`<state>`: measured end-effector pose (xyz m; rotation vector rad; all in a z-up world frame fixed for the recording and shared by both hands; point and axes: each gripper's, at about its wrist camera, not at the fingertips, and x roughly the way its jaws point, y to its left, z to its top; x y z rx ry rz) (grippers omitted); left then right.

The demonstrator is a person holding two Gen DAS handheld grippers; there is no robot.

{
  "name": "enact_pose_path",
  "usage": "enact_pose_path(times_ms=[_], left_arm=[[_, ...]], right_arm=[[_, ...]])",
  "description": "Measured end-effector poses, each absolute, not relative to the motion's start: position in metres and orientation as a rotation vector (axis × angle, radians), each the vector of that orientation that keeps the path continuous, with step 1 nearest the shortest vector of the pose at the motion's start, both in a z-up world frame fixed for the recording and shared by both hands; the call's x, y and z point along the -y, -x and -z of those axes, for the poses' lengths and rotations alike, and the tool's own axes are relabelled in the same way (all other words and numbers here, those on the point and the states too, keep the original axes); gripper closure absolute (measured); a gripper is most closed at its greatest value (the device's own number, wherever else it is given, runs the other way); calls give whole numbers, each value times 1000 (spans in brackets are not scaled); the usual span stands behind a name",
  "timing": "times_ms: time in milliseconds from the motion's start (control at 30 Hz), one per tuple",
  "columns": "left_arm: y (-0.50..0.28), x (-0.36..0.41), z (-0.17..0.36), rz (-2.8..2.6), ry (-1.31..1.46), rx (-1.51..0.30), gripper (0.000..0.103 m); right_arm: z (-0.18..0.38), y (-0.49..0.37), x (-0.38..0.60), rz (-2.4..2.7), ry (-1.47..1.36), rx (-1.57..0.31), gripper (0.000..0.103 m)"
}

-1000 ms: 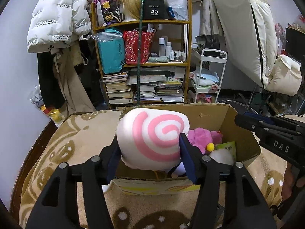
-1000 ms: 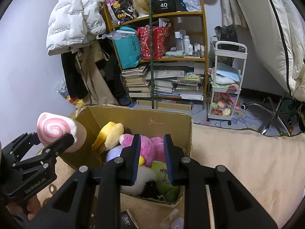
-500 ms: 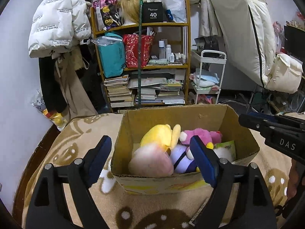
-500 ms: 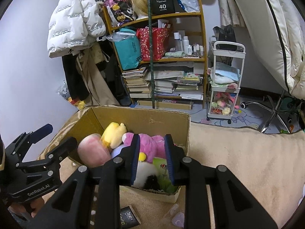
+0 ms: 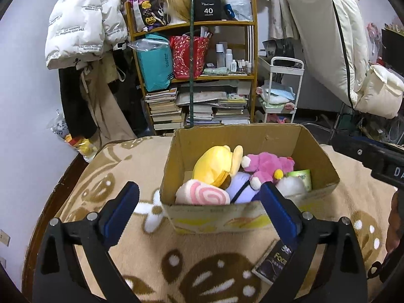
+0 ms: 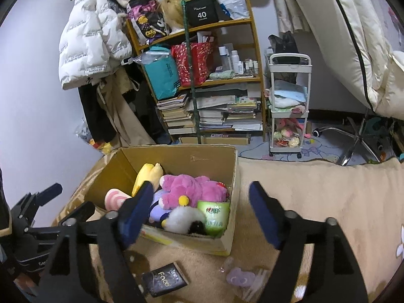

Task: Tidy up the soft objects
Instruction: 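Lower the right tool onto the clear bag while the left tool lowers onto the Face pack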

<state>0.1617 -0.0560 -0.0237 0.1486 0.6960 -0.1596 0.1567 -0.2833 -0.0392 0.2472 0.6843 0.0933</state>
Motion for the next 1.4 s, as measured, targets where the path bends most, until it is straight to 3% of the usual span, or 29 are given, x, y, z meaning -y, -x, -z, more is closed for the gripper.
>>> enact_pose_path(times_ms=[167,833,1400], left_arm=[[-146,52,19,153,-133,-714,7],[-81,54,12,180,-182,-740,7],[-85,67,30,192,-199,-755,7]], right_arm=[[32,-139,285,-85,-219,-673,1],[43,-77,302,-2,-241,-726,1],[68,-83,308,31,-280,-799,1]])
